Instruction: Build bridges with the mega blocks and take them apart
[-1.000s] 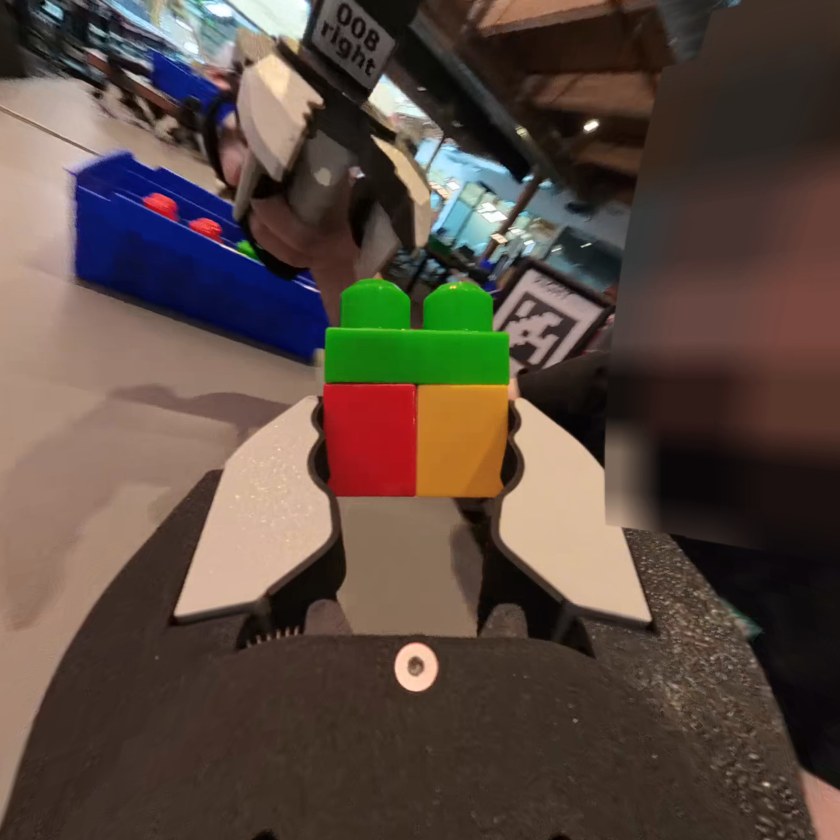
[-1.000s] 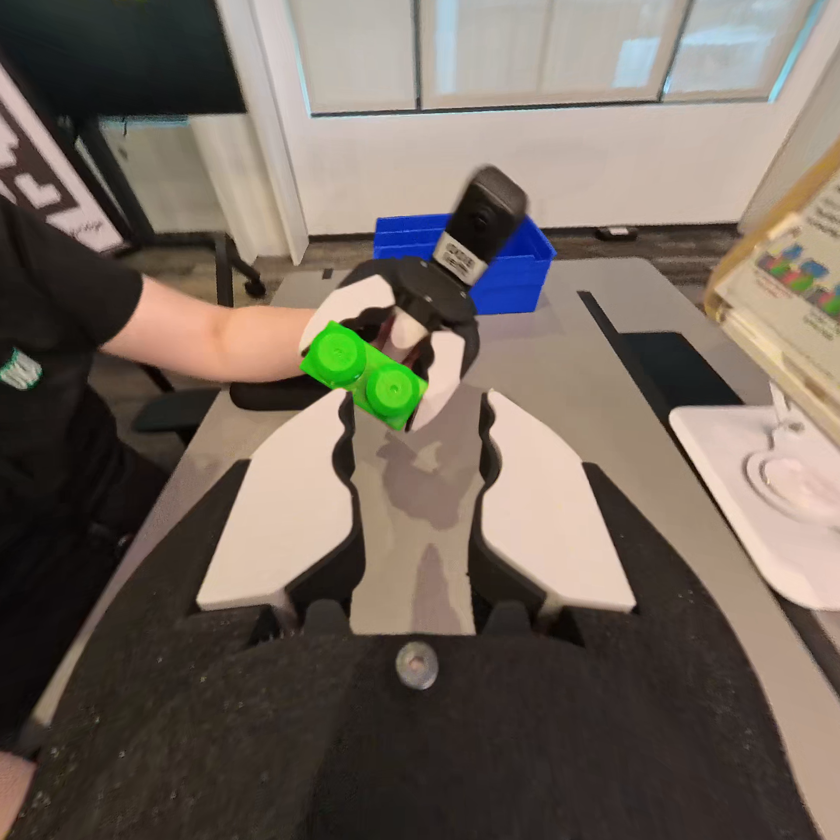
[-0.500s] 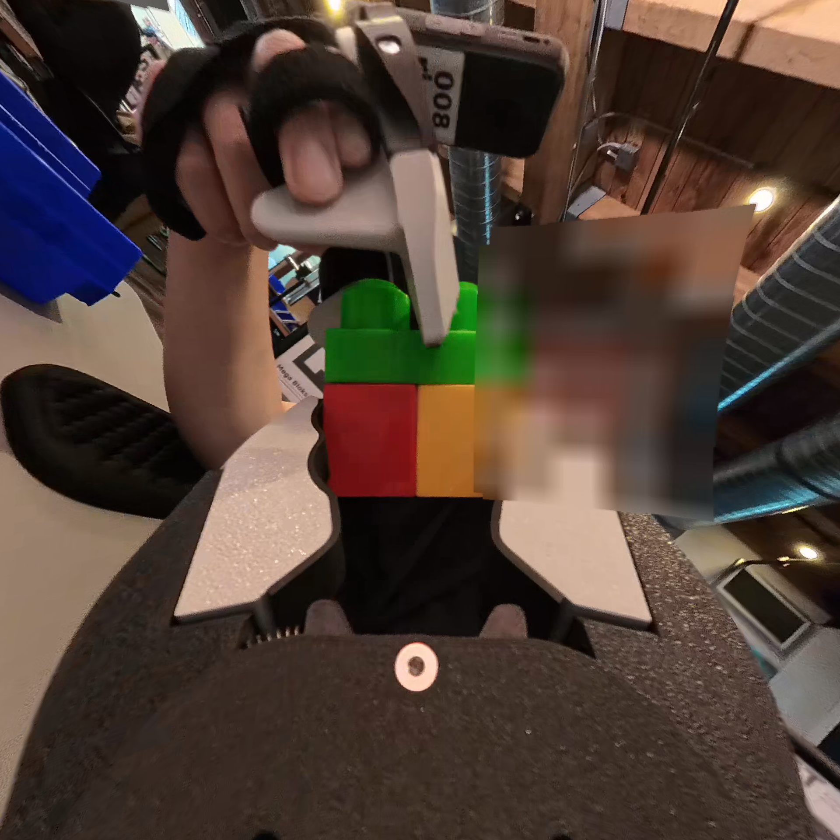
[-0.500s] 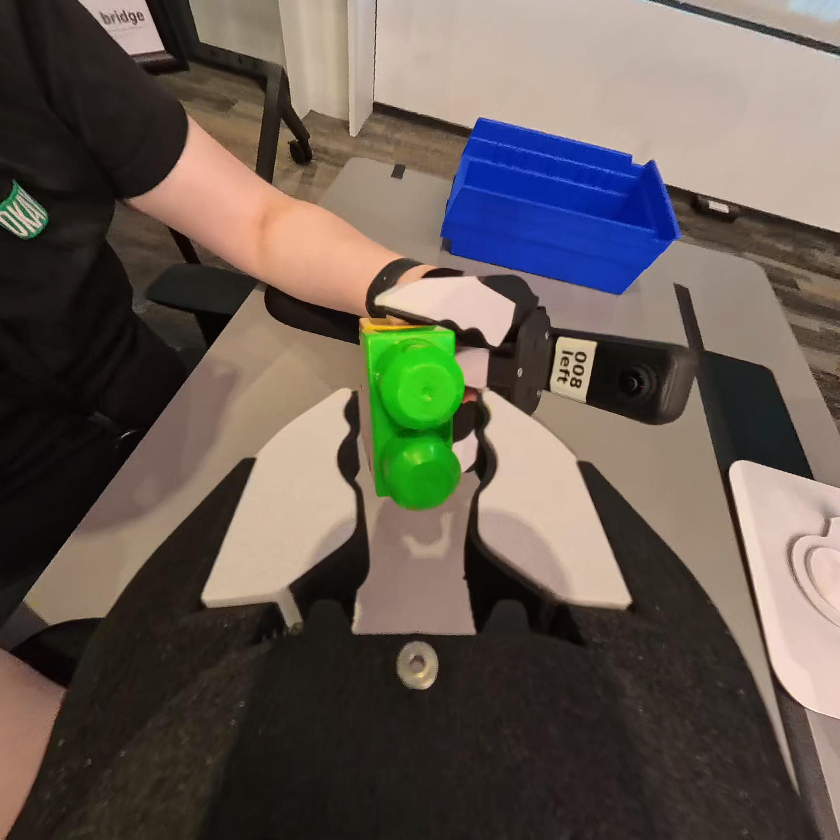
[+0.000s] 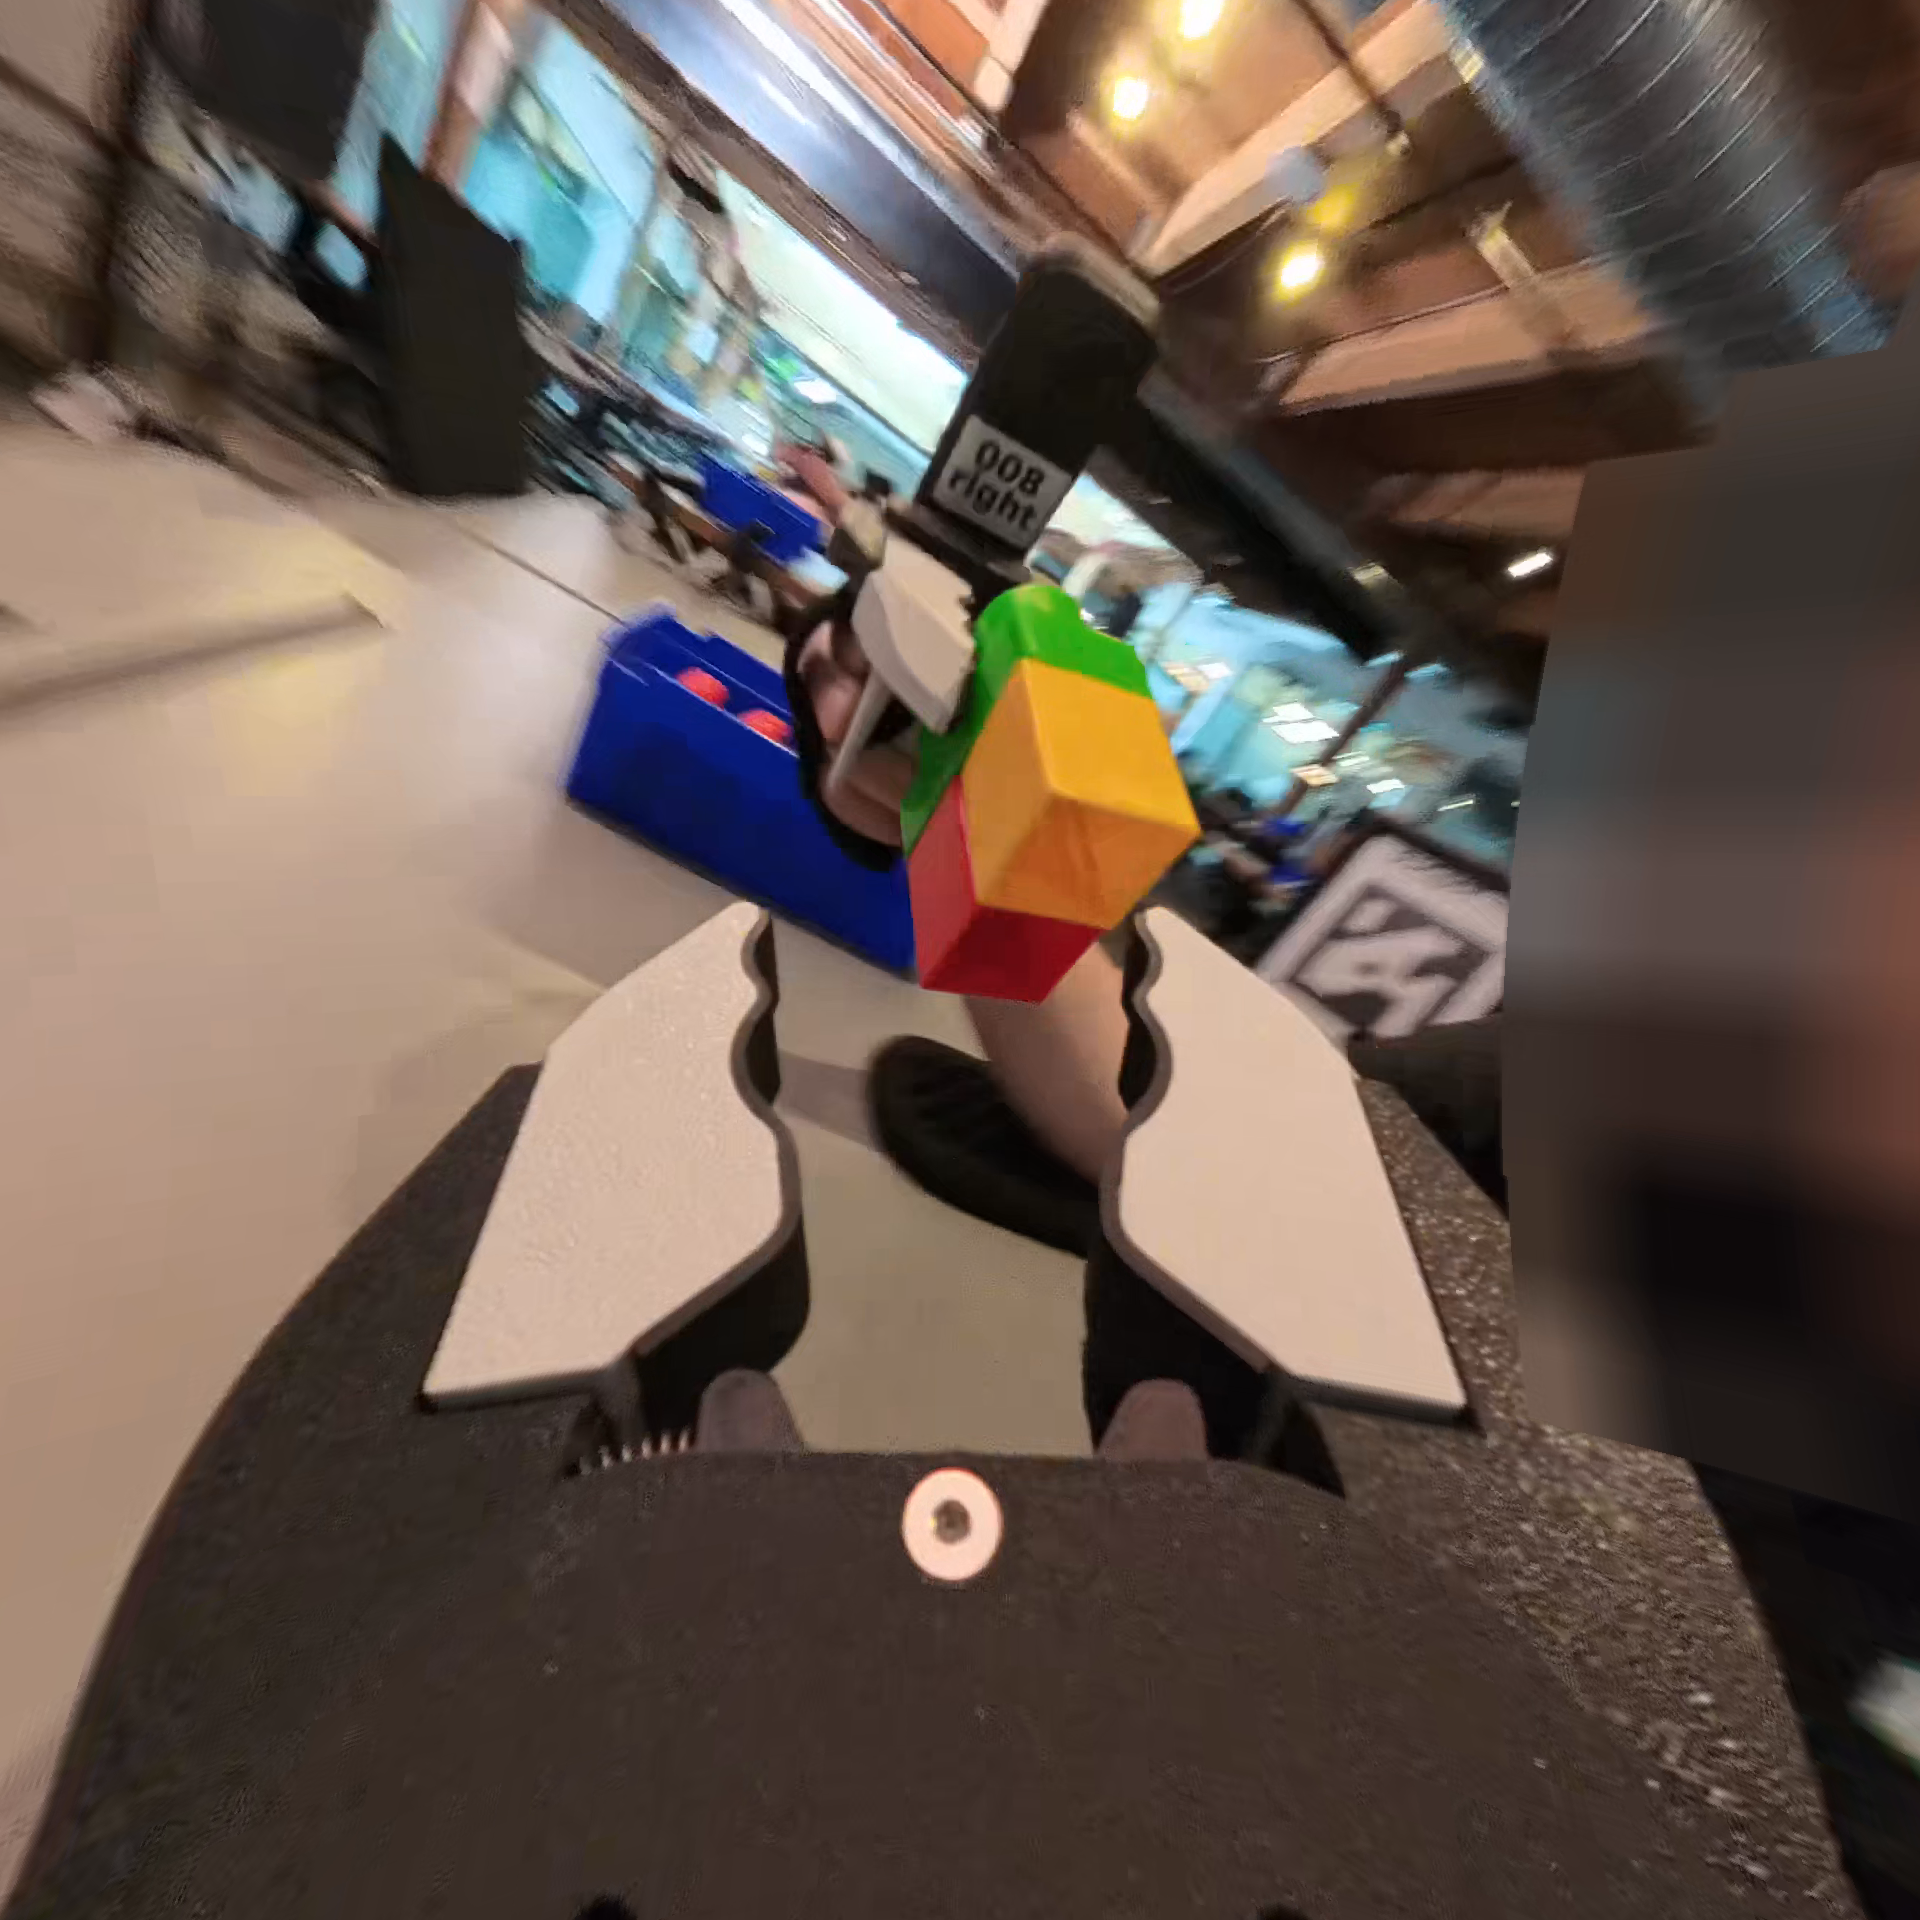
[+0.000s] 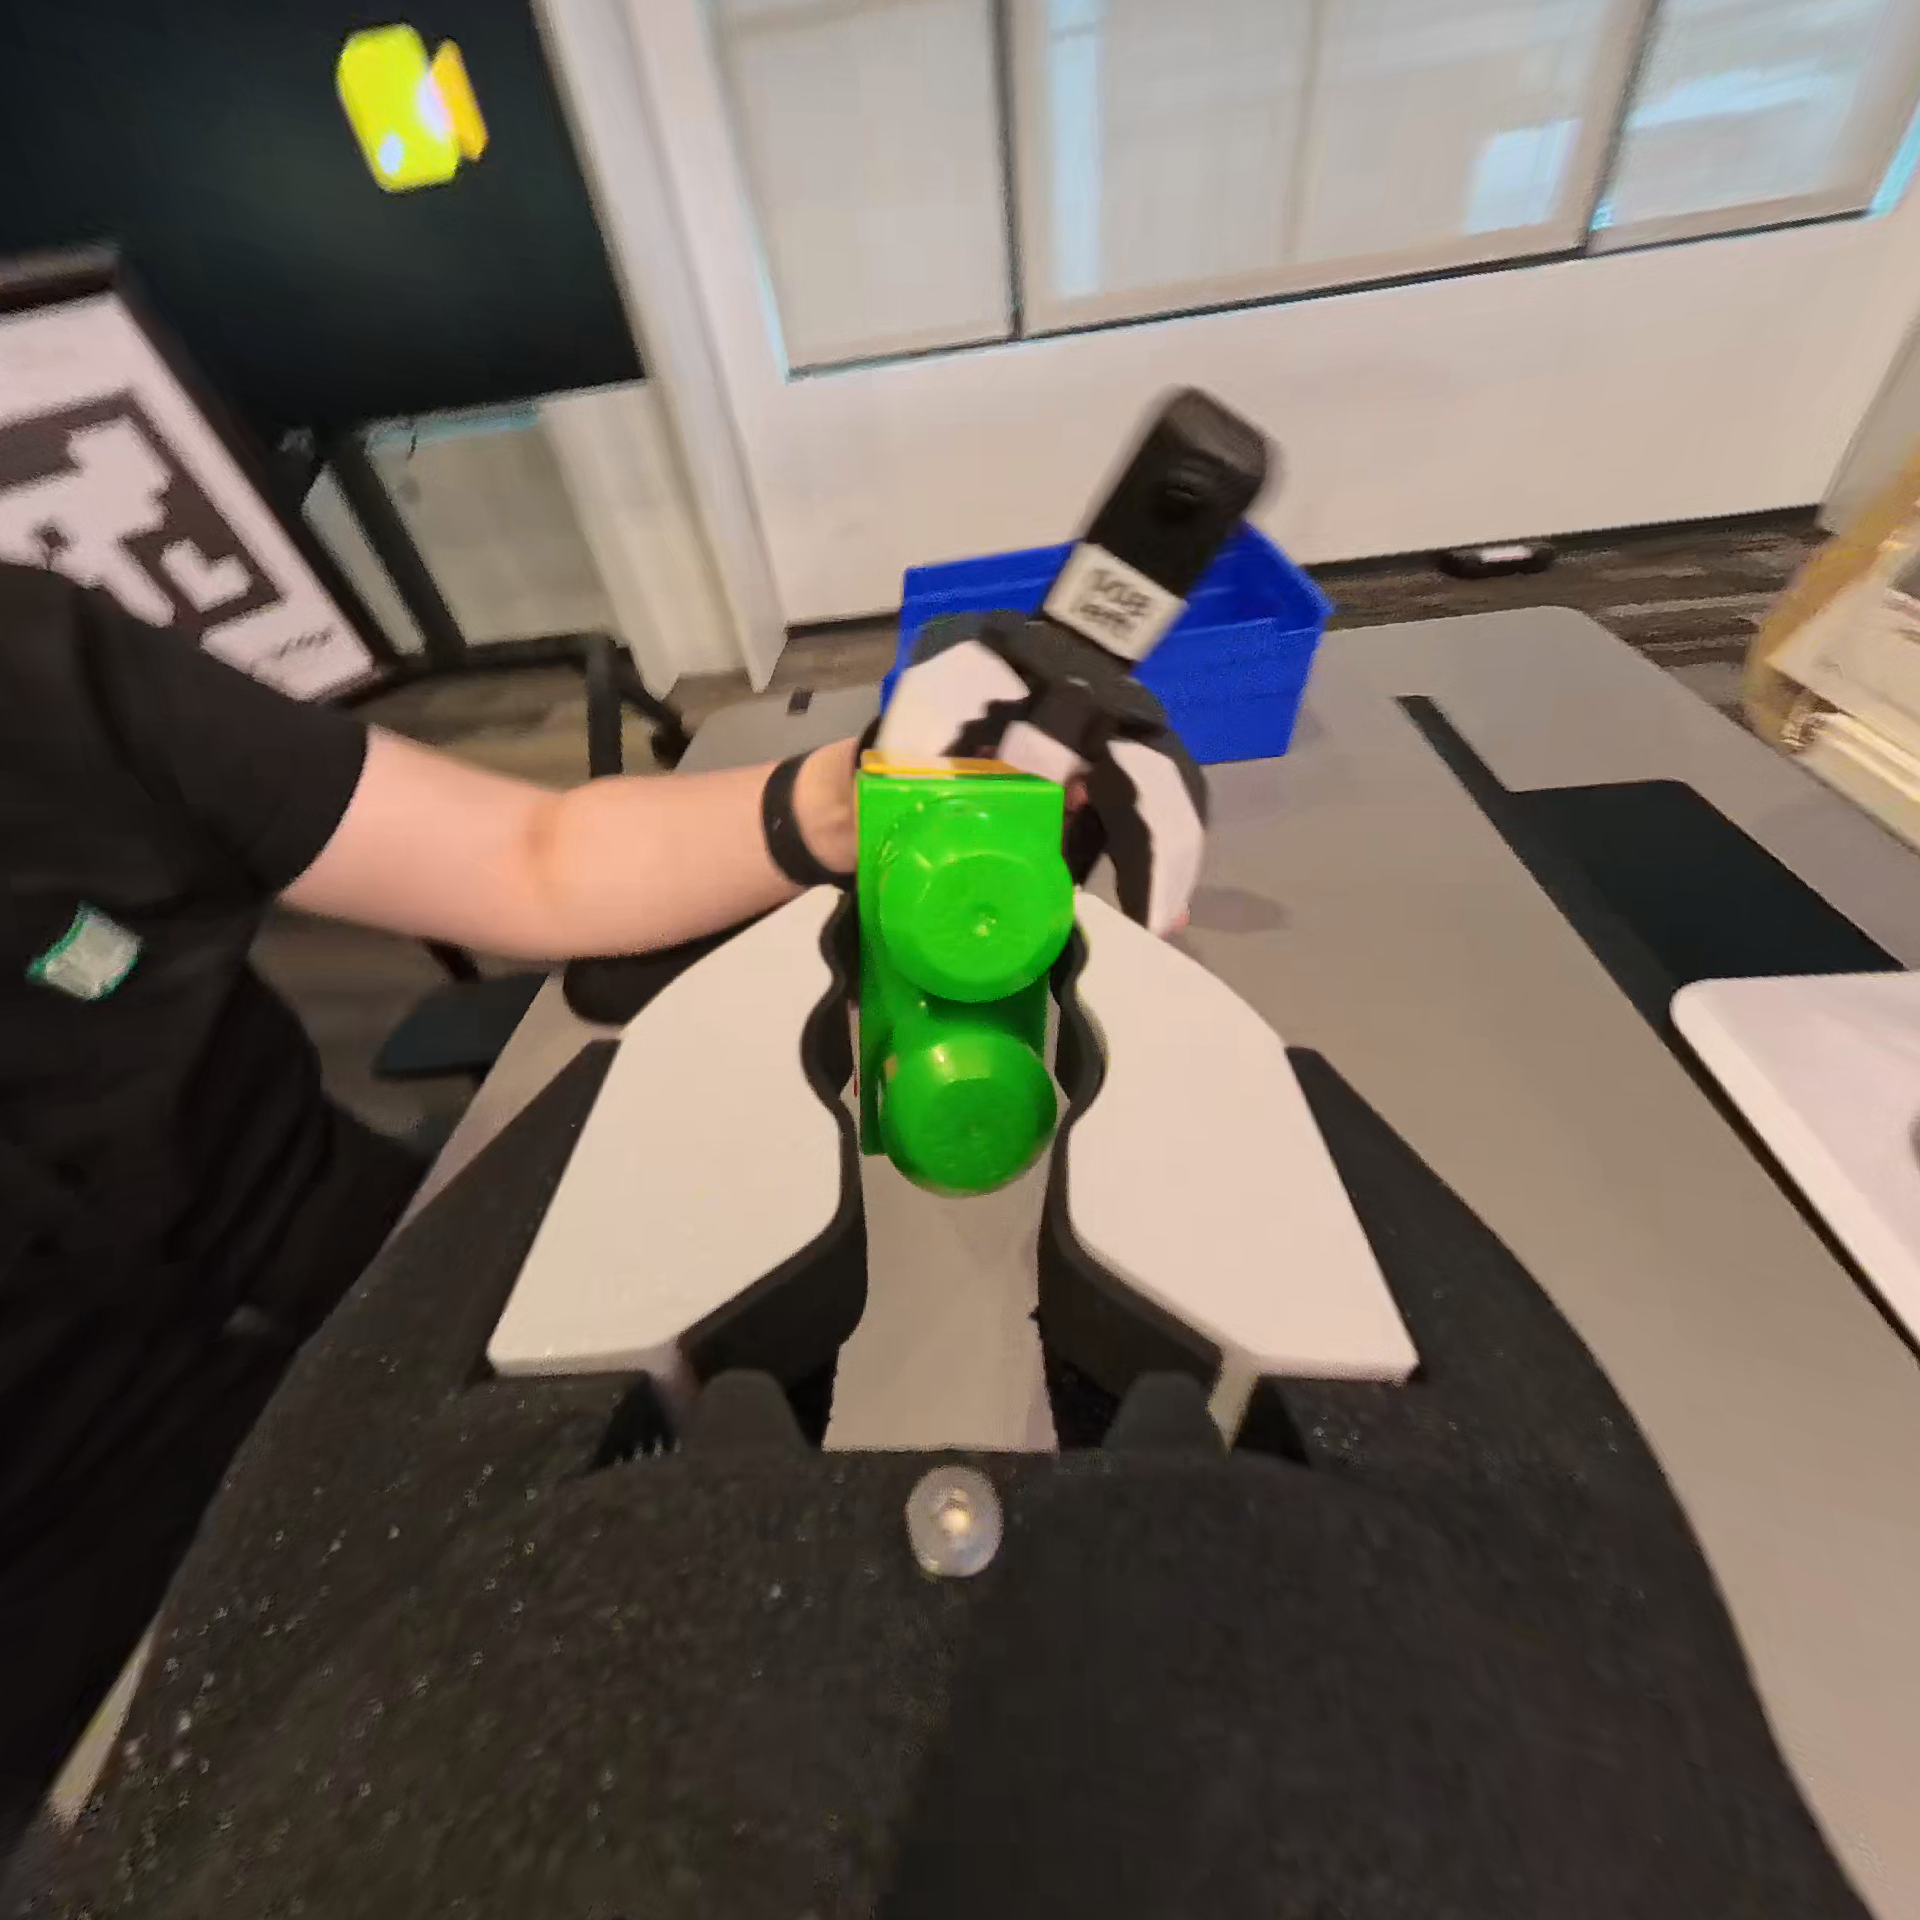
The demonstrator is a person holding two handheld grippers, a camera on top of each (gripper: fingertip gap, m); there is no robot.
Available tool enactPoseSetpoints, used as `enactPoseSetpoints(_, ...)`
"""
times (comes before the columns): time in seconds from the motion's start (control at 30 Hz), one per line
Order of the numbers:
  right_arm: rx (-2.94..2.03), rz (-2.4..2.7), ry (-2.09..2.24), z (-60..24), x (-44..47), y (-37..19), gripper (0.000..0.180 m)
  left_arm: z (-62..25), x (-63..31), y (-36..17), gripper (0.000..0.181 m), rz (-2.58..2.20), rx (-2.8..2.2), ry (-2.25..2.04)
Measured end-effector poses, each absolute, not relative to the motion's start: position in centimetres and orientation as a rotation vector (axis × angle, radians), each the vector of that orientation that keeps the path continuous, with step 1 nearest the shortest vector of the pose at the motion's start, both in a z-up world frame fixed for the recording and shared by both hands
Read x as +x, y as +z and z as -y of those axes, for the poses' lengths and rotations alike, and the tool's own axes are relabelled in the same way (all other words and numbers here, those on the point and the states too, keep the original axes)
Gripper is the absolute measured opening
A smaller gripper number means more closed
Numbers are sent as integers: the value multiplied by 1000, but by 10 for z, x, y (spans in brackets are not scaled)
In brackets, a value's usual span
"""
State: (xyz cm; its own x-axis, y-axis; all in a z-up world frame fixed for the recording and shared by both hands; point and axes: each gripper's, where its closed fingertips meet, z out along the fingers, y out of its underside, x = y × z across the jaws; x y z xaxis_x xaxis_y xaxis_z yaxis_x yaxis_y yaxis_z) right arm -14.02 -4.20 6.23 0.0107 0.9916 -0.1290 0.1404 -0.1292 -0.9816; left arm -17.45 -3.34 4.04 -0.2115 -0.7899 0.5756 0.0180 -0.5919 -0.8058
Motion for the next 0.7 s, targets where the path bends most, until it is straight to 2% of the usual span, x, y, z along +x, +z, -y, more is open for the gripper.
enactPoseSetpoints(0.03, -1421, 1197, 1268, 37, -139, 65, 35, 30, -176, 46, 60, -938, -1443, -1728)
enactPoseSetpoints(0.13, -1444, 1151, 1310, 31, -140, 64, 35, 33, -176, 68, 45, -928, -1295, -1473)
enactPoseSetpoints(0.23, -1463, 1147, 1281, 28, -148, 61, 35, 35, -167, 61, 42, -982, -1352, -1314)
enactPoseSetpoints(0.7, -1419, 1066, 1417, 31, -157, 74, 34, 38, -167, 64, 35, -923, -1394, -1445)
